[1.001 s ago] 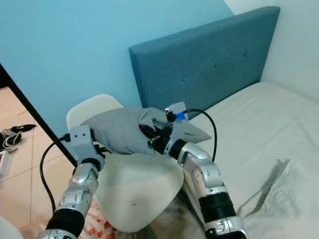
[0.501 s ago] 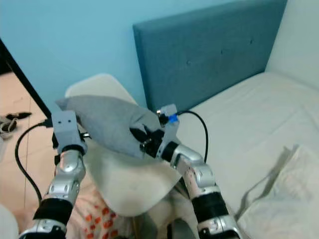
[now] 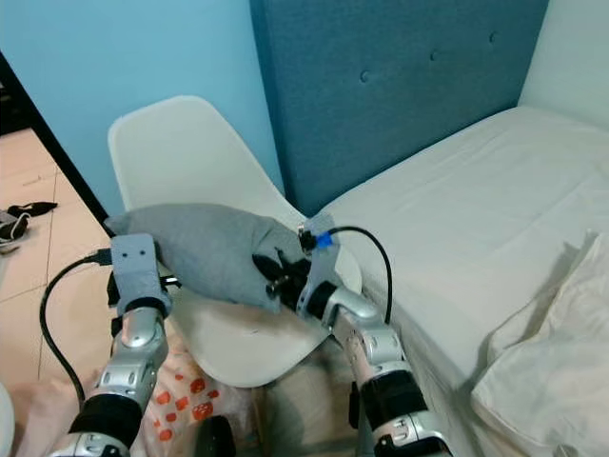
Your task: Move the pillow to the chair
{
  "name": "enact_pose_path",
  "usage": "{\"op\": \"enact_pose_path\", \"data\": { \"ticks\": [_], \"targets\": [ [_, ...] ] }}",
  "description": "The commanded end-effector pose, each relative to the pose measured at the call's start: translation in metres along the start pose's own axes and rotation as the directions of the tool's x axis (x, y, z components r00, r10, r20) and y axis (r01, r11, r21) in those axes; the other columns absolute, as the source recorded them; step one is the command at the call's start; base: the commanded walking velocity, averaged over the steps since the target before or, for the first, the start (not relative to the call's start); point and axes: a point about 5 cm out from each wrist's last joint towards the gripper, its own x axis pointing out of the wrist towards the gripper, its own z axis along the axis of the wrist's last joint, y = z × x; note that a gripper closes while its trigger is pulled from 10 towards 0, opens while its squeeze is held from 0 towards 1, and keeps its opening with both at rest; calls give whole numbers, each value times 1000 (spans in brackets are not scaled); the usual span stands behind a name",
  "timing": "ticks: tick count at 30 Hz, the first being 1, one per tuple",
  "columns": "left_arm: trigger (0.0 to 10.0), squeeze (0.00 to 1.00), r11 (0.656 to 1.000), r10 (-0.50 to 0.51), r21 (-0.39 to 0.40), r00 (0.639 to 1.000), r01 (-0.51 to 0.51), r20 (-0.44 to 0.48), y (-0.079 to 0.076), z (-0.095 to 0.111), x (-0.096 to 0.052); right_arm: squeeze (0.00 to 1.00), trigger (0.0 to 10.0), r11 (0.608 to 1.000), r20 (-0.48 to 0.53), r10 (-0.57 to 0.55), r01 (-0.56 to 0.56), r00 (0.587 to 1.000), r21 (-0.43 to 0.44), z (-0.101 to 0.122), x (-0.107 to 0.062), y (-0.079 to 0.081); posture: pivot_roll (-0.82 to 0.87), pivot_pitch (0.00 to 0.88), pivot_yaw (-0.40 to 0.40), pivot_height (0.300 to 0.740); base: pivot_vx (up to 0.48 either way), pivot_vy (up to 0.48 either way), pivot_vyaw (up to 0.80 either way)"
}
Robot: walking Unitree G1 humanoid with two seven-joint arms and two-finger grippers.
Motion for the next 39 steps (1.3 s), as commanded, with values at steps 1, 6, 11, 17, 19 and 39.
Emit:
{"op": "enact_pose_path", "data": {
  "ticks": [1,6,11,17,19,39],
  "targets": [
    [10000,0,999,-36,20,999,36,-13,-8,-5,-3,0,10000,1000,-150,-25,26,988,5,-30,-4,-2,-210,101,81,570,0,0,0],
    [10000,0,998,-62,25,997,63,-42,-13,-12,-4,671,10000,991,-197,-107,120,975,56,-46,-8,-12,-214,95,83,570,0,0,0],
    [10000,0,997,-73,20,995,75,-64,-17,-18,-6,1000,10000,972,-157,-201,217,967,91,-41,-11,-26,-217,89,83,570,0,0,0],
    [10000,0,997,-81,17,995,82,-65,-22,-17,-4,1000,10000,957,-63,-232,240,971,163,-20,-18,-39,-222,84,78,570,0,0,0],
    [10000,0,996,-83,17,995,84,-60,-24,-15,-3,1000,10000,957,-65,-233,241,970,162,-16,-23,-43,-226,85,79,570,0,0,0],
    [10000,0,741,7,654,975,-154,223,25,66,31,0,10000,981,-205,-191,193,960,-8,4,-100,-75,-224,117,96,570,0,0,0]
  ]
}}
